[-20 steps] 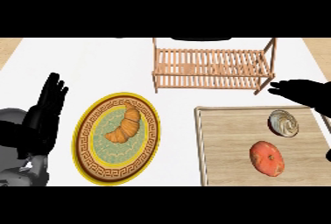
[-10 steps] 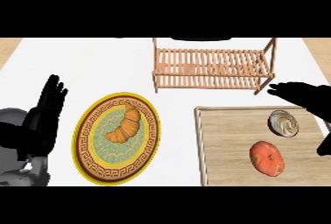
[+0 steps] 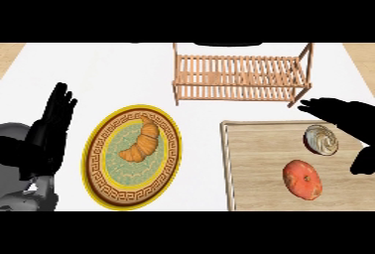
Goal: Pick the cupcake from the tray and place it in the tiered shelf
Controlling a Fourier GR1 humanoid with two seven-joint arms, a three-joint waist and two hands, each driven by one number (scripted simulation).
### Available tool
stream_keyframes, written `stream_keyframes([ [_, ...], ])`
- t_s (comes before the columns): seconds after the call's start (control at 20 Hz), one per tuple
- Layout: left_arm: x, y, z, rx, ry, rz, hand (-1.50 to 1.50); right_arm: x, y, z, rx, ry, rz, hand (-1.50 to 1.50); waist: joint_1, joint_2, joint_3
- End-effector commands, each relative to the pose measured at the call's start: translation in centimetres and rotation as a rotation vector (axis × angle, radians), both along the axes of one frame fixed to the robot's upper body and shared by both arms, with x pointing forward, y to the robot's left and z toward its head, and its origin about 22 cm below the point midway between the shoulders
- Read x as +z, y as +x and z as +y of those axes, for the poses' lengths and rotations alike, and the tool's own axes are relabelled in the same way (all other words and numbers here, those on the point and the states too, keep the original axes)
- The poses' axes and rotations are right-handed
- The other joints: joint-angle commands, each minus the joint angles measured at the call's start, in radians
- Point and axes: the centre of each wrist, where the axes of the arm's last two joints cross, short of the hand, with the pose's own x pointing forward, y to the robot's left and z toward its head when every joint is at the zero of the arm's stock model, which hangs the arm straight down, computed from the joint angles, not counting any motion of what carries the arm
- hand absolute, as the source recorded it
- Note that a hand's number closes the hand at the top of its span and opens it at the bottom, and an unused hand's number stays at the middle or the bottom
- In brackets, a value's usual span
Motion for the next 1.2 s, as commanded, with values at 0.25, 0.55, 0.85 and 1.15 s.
stream_keyframes([
  [0.25, 0.2, -0.8, 0.2, 0.007, -0.001, -0.002, 0.0, -3.1, 1.6, -1.6, 0.021, 0.041, 0.023, -1.5, 0.002, 0.0, 0.0],
  [0.55, -1.0, -0.2, 0.2, 0.015, 0.015, -0.001, 0.0, -2.0, 2.8, -0.8, 0.031, 0.043, 0.02, -1.5, 0.001, 0.0, 0.0],
  [0.85, -2.1, -0.3, -0.8, 0.007, -0.003, -0.006, 0.0, -7.4, 0.8, 0.0, 0.038, -0.025, 0.078, 1.5, -0.002, 0.0, 0.0],
  [1.15, -2.2, 0.3, 0.7, 0.0, -0.005, -0.007, 0.0, -7.6, 1.8, 0.4, 0.136, -0.029, -0.041, 1.5, -0.001, 0.0, 0.0],
])
